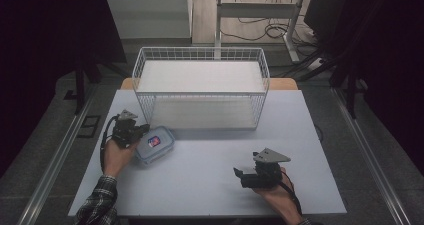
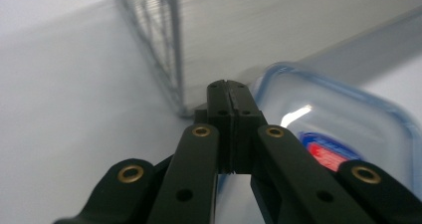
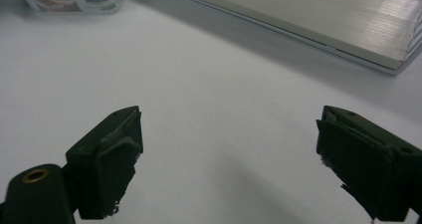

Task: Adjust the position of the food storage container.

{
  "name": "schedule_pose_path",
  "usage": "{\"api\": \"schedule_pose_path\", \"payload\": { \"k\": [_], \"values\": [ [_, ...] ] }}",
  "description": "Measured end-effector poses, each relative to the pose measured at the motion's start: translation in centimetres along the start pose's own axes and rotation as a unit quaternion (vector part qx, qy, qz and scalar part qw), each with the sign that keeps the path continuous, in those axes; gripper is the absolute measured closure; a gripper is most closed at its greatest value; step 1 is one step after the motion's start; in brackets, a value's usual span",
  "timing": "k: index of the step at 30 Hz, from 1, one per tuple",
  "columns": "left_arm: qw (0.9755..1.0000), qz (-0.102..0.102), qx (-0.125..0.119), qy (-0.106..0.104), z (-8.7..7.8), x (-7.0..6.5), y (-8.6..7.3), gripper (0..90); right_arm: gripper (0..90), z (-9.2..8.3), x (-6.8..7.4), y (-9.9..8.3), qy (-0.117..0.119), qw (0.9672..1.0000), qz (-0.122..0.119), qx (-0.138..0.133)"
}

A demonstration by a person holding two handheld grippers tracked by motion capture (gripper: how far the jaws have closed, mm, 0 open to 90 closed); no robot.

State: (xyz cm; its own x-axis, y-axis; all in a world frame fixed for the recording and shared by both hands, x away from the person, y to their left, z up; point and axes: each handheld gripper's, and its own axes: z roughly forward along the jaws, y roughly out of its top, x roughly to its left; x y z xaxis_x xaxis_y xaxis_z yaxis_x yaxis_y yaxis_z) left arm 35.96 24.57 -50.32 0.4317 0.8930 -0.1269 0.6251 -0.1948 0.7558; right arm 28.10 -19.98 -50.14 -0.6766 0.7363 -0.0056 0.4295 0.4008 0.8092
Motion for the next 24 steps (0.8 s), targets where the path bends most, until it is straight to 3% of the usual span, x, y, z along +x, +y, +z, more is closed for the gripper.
{"api": "schedule_pose_path", "payload": {
  "k": [3, 5, 6, 8, 11, 17, 19, 20, 24],
  "values": [
    [0.9998, 0.008, 0.009, -0.013, 0.2, -0.6, 0.2, 90.0, 12.4, 0.0, 0.1, 0.0, -0.001, 1.0, -0.005, 0.002],
    [0.9995, 0.029, 0.008, 0.005, 0.5, -1.2, 0.4, 90.0, 12.5, 0.0, 0.2, 0.0, -0.001, 0.9999, -0.01, 0.003],
    [0.9992, 0.03, 0.007, 0.026, 0.5, -1.2, 0.6, 90.0, 12.5, 0.0, 0.2, 0.0, -0.001, 0.9999, -0.01, 0.003],
    [0.9991, 0.017, 0.01, 0.038, 0.7, -0.5, 0.6, 90.0, 12.6, 0.0, 0.3, 0.0, -0.001, 0.9999, -0.011, 0.004],
    [0.9996, -0.015, 0.014, 0.021, 1.0, 0.6, 0.0, 90.0, 12.7, 0.1, 0.3, 0.0, 0.0, 0.9999, -0.012, 0.005],
    [0.9993, -0.02, 0.03, -0.009, 1.3, 0.3, -0.1, 90.0, 13.2, 0.1, 0.3, -0.1, 0.004, 0.9999, -0.013, 0.01],
    [0.9989, -0.005, 0.043, -0.02, 1.7, -0.7, 0.0, 90.0, 13.3, 0.2, 0.3, -0.1, 0.005, 0.9998, -0.015, 0.01],
    [0.9979, 0.013, 0.055, -0.031, 2.1, -2.0, 0.3, 90.0, 13.7, 0.2, 0.4, -0.1, 0.006, 0.9998, -0.019, 0.011],
    [0.9949, 0.047, 0.073, -0.05, 2.6, -4.6, 0.6, 90.0, 14.5, 0.1, 0.4, -0.1, 0.009, 0.9997, -0.02, 0.013]
  ]
}}
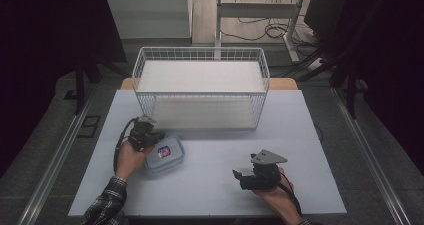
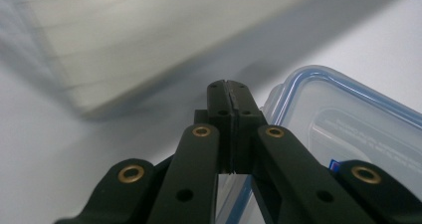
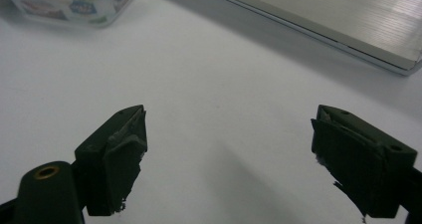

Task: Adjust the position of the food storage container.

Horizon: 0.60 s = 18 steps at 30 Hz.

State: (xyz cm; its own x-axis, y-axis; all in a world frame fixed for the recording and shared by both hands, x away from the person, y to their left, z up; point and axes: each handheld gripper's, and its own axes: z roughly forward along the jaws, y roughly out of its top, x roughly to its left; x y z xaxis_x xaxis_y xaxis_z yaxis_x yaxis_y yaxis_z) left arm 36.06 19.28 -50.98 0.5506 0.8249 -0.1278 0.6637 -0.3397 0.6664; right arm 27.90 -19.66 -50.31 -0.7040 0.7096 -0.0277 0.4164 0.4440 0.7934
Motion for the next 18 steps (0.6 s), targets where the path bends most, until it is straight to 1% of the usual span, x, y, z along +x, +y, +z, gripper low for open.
{"api": "schedule_pose_path", "payload": {
  "k": [1, 2, 3, 4, 5, 6, 7, 8, 9, 10, 11, 12, 13, 14, 16, 17, 18],
  "values": [
    [1.0, 0.0, 0.0, 0.0, 0.0, 0.0, 0.0, 90.0, 14.5, 0.0, 0.0, 0.0, 0.0, 1.0, 0.0, 0.0],
    [1.0, 0.007, 0.002, -0.006, 0.2, -0.5, 0.1, 90.0, 14.6, 0.0, 0.0, 0.0, 0.001, 1.0, 0.001, 0.002],
    [1.0, 0.007, -0.006, -0.004, 0.0, -0.7, 0.1, 90.0, 14.9, 0.0, -0.1, 0.0, 0.004, 1.0, 0.001, 0.003],
    [0.9999, 0.001, -0.015, -0.007, -0.2, -0.6, 0.1, 90.0, 15.1, 0.0, -0.1, 0.0, 0.005, 1.0, 0.001, 0.004],
    [0.9996, -0.006, -0.027, -0.001, -0.6, -0.4, 0.0, 90.0, 15.4, 0.0, -0.1, 0.0, 0.006, 1.0, 0.0, 0.004],
    [0.9996, -0.006, -0.027, -0.001, -0.6, -0.4, 0.0, 90.0, 15.4, 0.0, -0.1, 0.0, 0.006, 1.0, 0.0, 0.004],
    [0.9986, -0.017, -0.049, 0.009, -1.8, 0.1, -0.5, 90.0, 16.0, 0.0, -0.1, 0.0, 0.008, 1.0, 0.001, 0.003],
    [0.9986, -0.017, -0.049, 0.009, -1.8, 0.1, -0.5, 90.0, 16.1, 0.0, -0.1, 0.0, 0.009, 1.0, 0.0, 0.003],
    [0.9978, -0.026, -0.06, 0.013, -2.6, 0.3, -1.0, 90.0, 16.1, 0.0, -0.1, 0.0, 0.009, 1.0, 0.0, 0.003],
    [0.9963, -0.039, -0.073, 0.022, -3.7, 0.5, -2.1, 90.0, 16.1, 0.0, -0.1, -0.1, 0.012, 0.9999, -0.001, 0.001],
    [0.9956, -0.046, -0.078, 0.025, -4.3, 0.5, -2.8, 90.0, 16.1, 0.0, -0.1, -0.1, 0.013, 0.9999, -0.002, 0.001],
    [0.9956, -0.046, -0.078, 0.025, -4.3, 0.5, -2.8, 90.0, 16.1, 0.0, -0.1, -0.1, 0.013, 0.9999, -0.002, 0.001],
    [0.9942, -0.061, -0.084, 0.029, -5.4, 0.4, -4.6, 90.0, 17.1, 0.0, -0.2, -0.1, 0.013, 0.9999, -0.005, -0.001],
    [0.9942, -0.061, -0.084, 0.029, -5.4, 0.4, -4.6, 90.0, 17.1, 0.0, -0.2, -0.1, 0.013, 0.9999, -0.005, -0.001],
    [0.994, -0.067, -0.077, 0.038, -6.1, 0.2, -6.4, 90.0, 17.9, -0.1, -0.2, -0.1, 0.016, 0.9998, -0.009, -0.002],
    [0.9943, -0.071, -0.07, 0.039, -6.1, 0.2, -7.0, 90.0, 18.3, -0.2, -0.3, 0.0, 0.015, 0.9998, -0.009, -0.004],
    [0.995, -0.074, -0.054, 0.039, -5.8, 0.0, -7.7, 90.0, 19.6, -0.3, -0.4, 0.1, 0.014, 0.9999, -0.002, -0.004]
  ]
}}
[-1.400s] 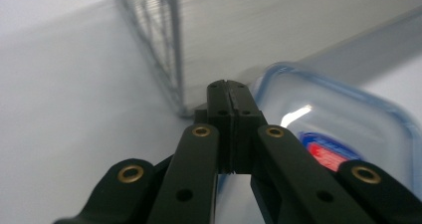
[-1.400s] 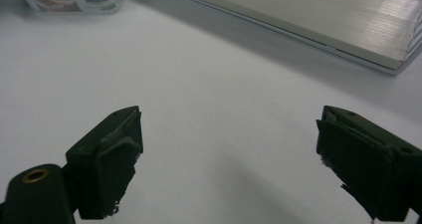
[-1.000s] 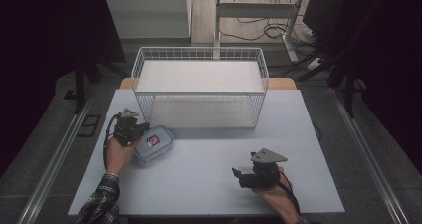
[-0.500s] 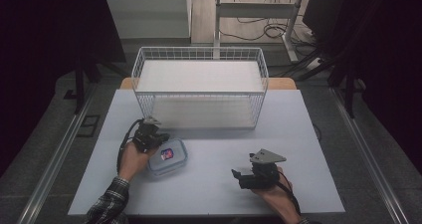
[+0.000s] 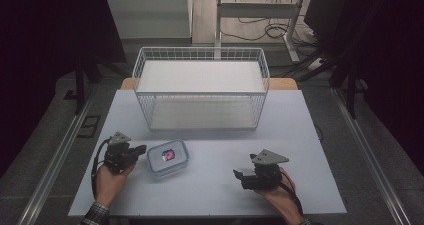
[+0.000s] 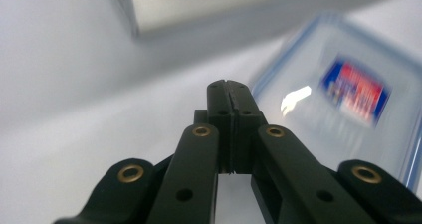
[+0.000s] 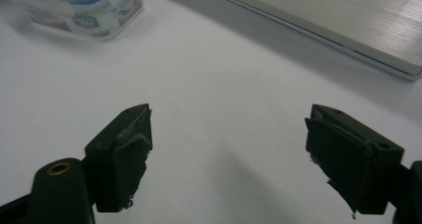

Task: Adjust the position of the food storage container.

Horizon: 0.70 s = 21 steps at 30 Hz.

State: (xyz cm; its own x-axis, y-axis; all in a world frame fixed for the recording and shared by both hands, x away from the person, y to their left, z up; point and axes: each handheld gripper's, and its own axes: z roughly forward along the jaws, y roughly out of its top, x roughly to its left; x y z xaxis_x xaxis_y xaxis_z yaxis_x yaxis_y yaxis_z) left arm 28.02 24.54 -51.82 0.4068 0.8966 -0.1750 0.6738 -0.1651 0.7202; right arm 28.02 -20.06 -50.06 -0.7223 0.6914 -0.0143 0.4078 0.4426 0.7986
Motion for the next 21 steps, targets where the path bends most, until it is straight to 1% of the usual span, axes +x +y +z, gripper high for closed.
{"api": "schedule_pose_path", "payload": {
  "k": [2, 3, 4, 5, 6, 7, 8, 10, 12, 13, 14, 15, 16, 17, 19, 21],
  "values": [
    [0.9999, 0.004, 0.013, 0.008, 0.3, -0.4, -0.3, 90.0, 22.5, 0.0, -0.2, 0.1, 0.002, 1.0, 0.009, 0.001],
    [0.9999, 0.004, 0.013, 0.008, 0.3, -0.4, -0.3, 90.0, 22.5, 0.0, -0.2, 0.1, 0.002, 1.0, 0.009, 0.001],
    [0.9997, 0.008, 0.017, 0.019, 0.7, -0.7, -0.2, 90.0, 26.4, 0.1, -0.3, 0.1, 0.003, 0.9999, 0.012, 0.003],
    [0.9997, 0.008, 0.017, 0.019, 0.7, -0.7, -0.2, 90.0, 29.1, 0.1, -0.3, 0.1, 0.004, 0.9999, 0.014, 0.006],
    [0.9997, 0.008, 0.017, 0.015, 0.9, -0.8, -0.2, 90.0, 32.4, 0.1, -0.4, 0.1, 0.009, 0.9998, 0.016, 0.008],
    [0.9998, 0.005, 0.019, -0.002, 1.3, -1.1, -0.1, 90.0, 36.7, 0.1, -0.4, 0.2, 0.012, 0.9997, 0.017, 0.01],
    [0.9997, 0.009, 0.021, -0.004, 1.5, -1.4, 0.0, 90.0, 40.9, 0.1, -0.4, 0.3, 0.015, 0.9997, 0.014, 0.013],
    [0.9995, 0.02, 0.023, -0.007, 1.9, -2.1, 0.3, 90.0, 46.3, 0.1, -0.4, 0.5, 0.015, 0.9997, 0.008, 0.016],
    [0.9993, 0.026, 0.021, -0.015, 2.5, -2.7, 0.6, 90.0, 53.0, 0.1, -0.3, 0.7, 0.02, 0.9996, 0.003, 0.018],
    [0.9993, 0.026, 0.021, -0.015, 2.5, -2.7, 0.6, 90.0, 53.0, 0.1, -0.3, 0.7, 0.02, 0.9996, 0.003, 0.018],
    [0.9992, 0.026, 0.021, -0.023, 2.9, -3.0, 0.9, 90.0, 55.4, 0.1, -0.3, 0.8, 0.022, 0.9996, 0.001, 0.017],
    [0.9991, 0.025, 0.02, -0.027, 3.2, -3.3, 1.1, 90.0, 61.5, 0.2, -0.2, 1.1, 0.027, 0.9994, -0.004, 0.022],
    [0.999, 0.026, 0.02, -0.031, 3.4, -3.5, 1.2, 90.0, 61.5, 0.2, -0.2, 1.1, 0.027, 0.9994, -0.004, 0.022],
    [0.9988, 0.022, 0.017, -0.041, 4.0, -3.9, 1.5, 90.0, 65.7, 0.3, -0.1, 1.2, 0.033, 0.999, -0.011, 0.028],
    [0.9984, 0.018, 0.016, -0.05, 4.6, -4.4, 1.8, 90.0, 70.4, 0.6, -0.1, 1.2, 0.039, 0.9985, -0.02, 0.035],
    [0.9982, 0.018, 0.015, -0.054, 4.8, -4.6, 1.9, 90.0, 72.0, 0.8, -0.2, 1.3, 0.04, 0.9982, -0.023, 0.038]
  ]
}}
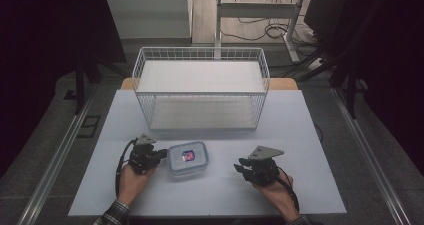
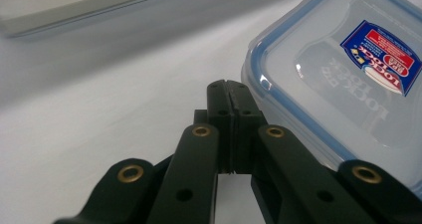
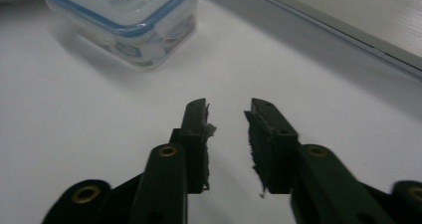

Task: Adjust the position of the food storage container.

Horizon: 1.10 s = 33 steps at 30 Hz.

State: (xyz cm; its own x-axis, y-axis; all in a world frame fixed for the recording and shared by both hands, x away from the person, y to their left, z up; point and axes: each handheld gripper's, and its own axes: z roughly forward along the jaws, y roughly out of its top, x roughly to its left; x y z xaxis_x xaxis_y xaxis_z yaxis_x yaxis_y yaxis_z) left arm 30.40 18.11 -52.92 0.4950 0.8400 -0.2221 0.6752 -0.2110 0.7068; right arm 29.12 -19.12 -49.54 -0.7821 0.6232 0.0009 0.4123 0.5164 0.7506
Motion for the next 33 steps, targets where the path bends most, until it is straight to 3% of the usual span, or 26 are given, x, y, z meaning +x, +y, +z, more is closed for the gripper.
{"api": "schedule_pose_path", "payload": {
  "k": [3, 7, 14, 21, 30, 33],
  "values": [
    [1.0, 0.003, -0.001, -0.007, 0.8, -0.7, 0.3, 90.0, 80.7, 1.1, -0.4, 0.5, 0.002, 1.0, 0.0, 0.002],
    [0.9993, 0.032, 0.007, -0.017, 1.9, -2.1, 0.4, 90.0, 87.1, 2.9, -0.6, 1.1, 0.006, 0.9999, 0.011, 0.009],
    [0.9987, 0.044, 0.005, -0.024, 2.6, -2.9, 0.6, 90.0, 88.9, 5.2, -1.2, 2.5, 0.007, 0.9997, 0.022, 0.012],
    [0.9984, 0.046, 0.001, -0.035, 3.1, -3.2, 0.8, 90.0, 89.0, 5.5, -2.4, 2.4, 0.036, 0.9976, 0.053, 0.024],
    [0.9979, 0.046, 0.001, -0.046, 3.4, -3.6, 1.0, 90.0, 89.0, 4.9, -1.8, 2.0, 0.049, 0.9961, 0.048, 0.055],
    [0.9973, 0.055, 0.004, -0.049, 3.4, -3.7, 1.0, 90.0, 88.9, 4.9, -1.3, 1.9, 0.044, 0.9964, 0.04, 0.061]
  ]
}}
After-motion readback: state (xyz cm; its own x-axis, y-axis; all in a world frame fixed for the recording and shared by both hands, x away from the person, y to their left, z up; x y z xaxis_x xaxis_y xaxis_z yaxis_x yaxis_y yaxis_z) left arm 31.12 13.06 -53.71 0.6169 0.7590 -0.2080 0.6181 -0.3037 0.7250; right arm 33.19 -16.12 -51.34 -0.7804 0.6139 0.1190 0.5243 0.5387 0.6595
